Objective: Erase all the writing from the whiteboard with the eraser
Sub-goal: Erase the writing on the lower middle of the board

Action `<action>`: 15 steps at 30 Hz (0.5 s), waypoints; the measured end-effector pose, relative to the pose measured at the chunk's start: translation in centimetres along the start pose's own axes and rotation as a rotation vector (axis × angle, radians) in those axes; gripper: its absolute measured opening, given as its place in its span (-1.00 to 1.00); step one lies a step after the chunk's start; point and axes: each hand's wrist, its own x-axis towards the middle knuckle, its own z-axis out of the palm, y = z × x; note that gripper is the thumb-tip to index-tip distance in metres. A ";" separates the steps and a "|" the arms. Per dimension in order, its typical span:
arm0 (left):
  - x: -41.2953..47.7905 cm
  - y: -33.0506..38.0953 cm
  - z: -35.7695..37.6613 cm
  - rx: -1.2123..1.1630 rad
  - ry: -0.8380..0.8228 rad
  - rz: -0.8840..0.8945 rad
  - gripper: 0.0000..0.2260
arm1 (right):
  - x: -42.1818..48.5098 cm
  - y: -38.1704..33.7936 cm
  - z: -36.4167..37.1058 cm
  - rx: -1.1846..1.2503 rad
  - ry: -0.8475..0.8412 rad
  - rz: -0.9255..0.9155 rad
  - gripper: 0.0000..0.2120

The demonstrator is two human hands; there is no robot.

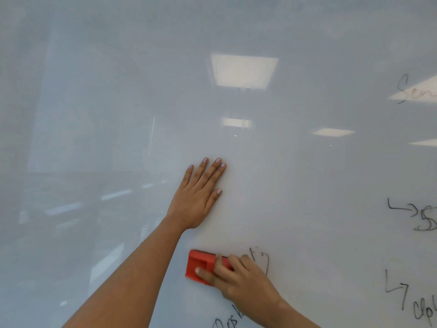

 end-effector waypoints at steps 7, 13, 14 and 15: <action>-0.3 0.2 0.4 -0.001 0.037 -0.021 -0.50 | -2.9 8.5 -2.1 -0.060 0.105 0.256 -0.46; -1.0 1.4 0.9 -0.064 0.064 -0.121 -0.51 | -5.4 8.0 -2.4 -0.033 0.049 0.365 -0.48; -1.3 1.6 1.0 -0.073 0.064 -0.136 -0.51 | -6.4 7.1 -2.2 -0.020 0.027 0.284 -0.44; -1.6 1.7 1.2 -0.078 0.066 -0.147 -0.51 | -7.4 6.6 -2.0 -0.018 0.001 0.202 -0.39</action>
